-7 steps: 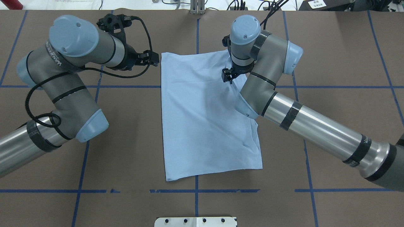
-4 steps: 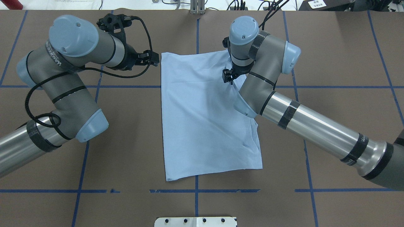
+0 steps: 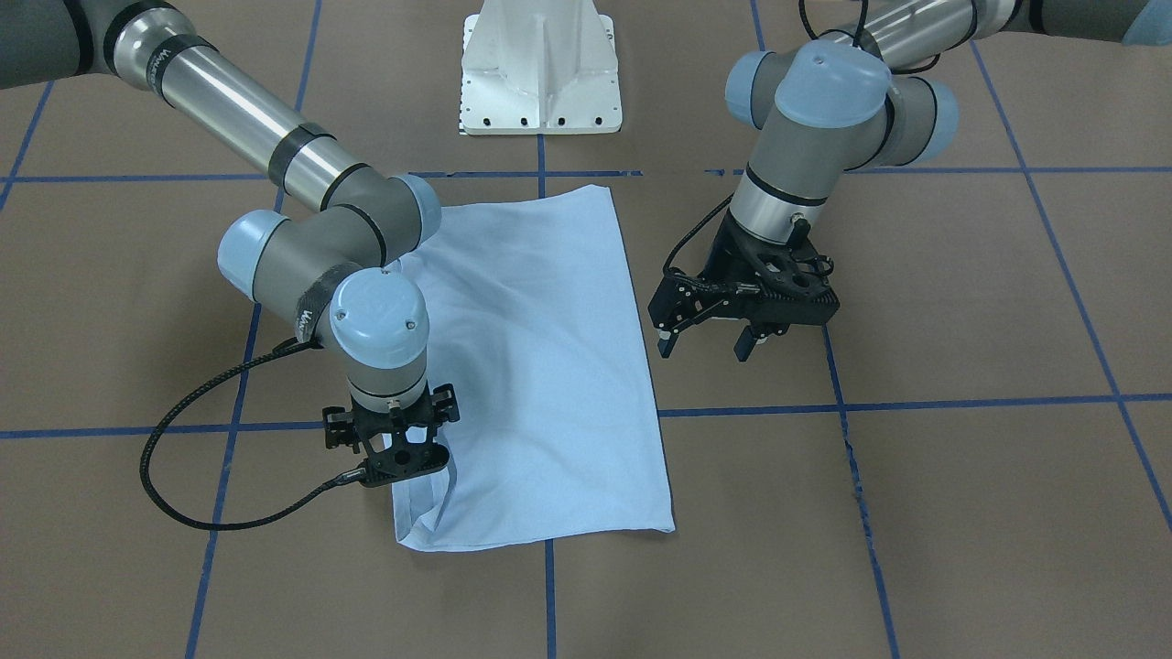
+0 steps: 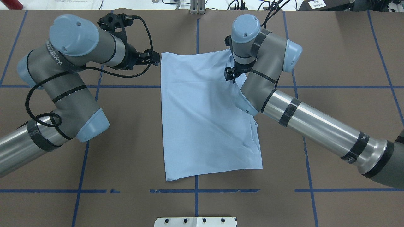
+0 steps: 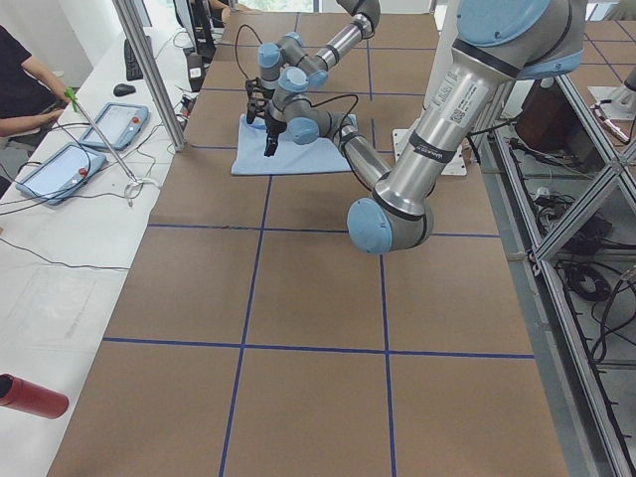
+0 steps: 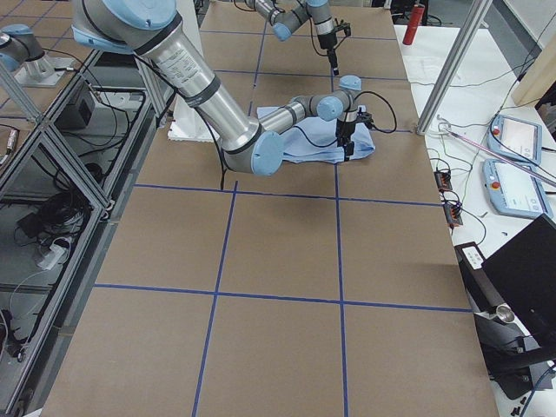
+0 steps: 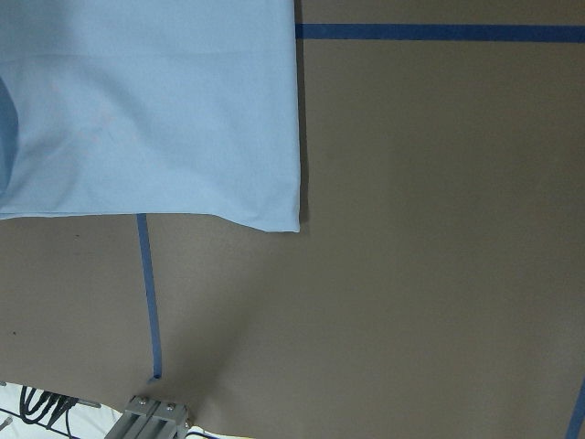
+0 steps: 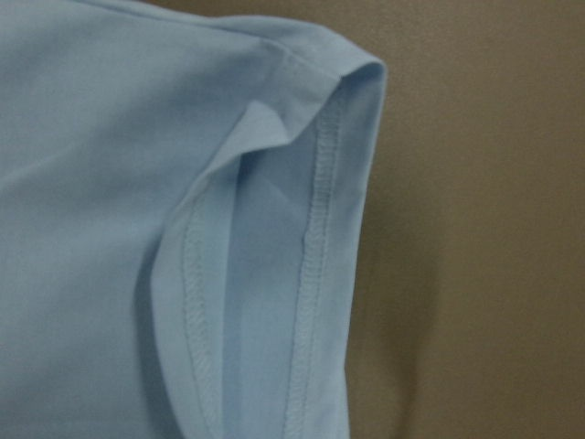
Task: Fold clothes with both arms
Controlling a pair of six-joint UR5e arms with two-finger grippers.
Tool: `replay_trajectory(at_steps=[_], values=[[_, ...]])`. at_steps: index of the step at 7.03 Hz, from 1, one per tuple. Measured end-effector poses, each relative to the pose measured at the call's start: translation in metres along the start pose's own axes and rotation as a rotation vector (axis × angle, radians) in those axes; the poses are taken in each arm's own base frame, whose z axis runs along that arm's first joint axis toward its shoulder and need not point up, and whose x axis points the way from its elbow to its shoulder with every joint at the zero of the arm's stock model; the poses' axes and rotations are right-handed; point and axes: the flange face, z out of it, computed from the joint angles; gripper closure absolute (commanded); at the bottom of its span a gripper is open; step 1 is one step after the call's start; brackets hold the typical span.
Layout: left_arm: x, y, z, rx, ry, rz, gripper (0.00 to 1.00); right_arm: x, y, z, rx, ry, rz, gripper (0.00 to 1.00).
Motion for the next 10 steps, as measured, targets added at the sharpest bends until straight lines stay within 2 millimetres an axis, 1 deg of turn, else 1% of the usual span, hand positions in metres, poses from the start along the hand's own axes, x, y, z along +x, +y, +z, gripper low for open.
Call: replay_trajectory(at_steps=[2,3,4,5,6,7,8,9,10], values=[[0.001,0.000,0.000,0.000,0.002,0.002,0.00,0.025,-0.012,0.004,-0.005,0.021,0.004,0.00],[0.001,0.000,0.000,0.002,0.007,0.003,0.00,0.033,-0.016,0.004,-0.006,0.027,0.005,0.00],[0.001,0.000,0.000,0.004,0.012,0.005,0.00,0.034,-0.019,-0.001,-0.001,0.023,0.004,0.00],[0.001,0.000,0.000,0.004,0.015,0.004,0.00,0.028,-0.022,-0.010,0.007,0.009,0.002,0.00],[0.001,0.001,0.000,-0.006,0.016,-0.007,0.00,0.021,-0.022,-0.025,0.018,-0.024,-0.002,0.00],[0.000,0.009,0.001,-0.065,0.028,-0.052,0.00,0.016,-0.012,-0.043,0.027,-0.076,0.002,0.00],[0.002,0.027,0.002,-0.157,0.049,-0.122,0.00,0.020,0.007,-0.060,0.036,-0.131,0.018,0.00],[0.011,0.064,0.003,-0.241,0.062,-0.208,0.00,0.032,0.039,-0.076,0.039,-0.188,0.037,0.00],[0.022,0.111,0.004,-0.293,0.055,-0.304,0.00,0.047,0.073,-0.091,0.038,-0.234,0.053,0.00]])
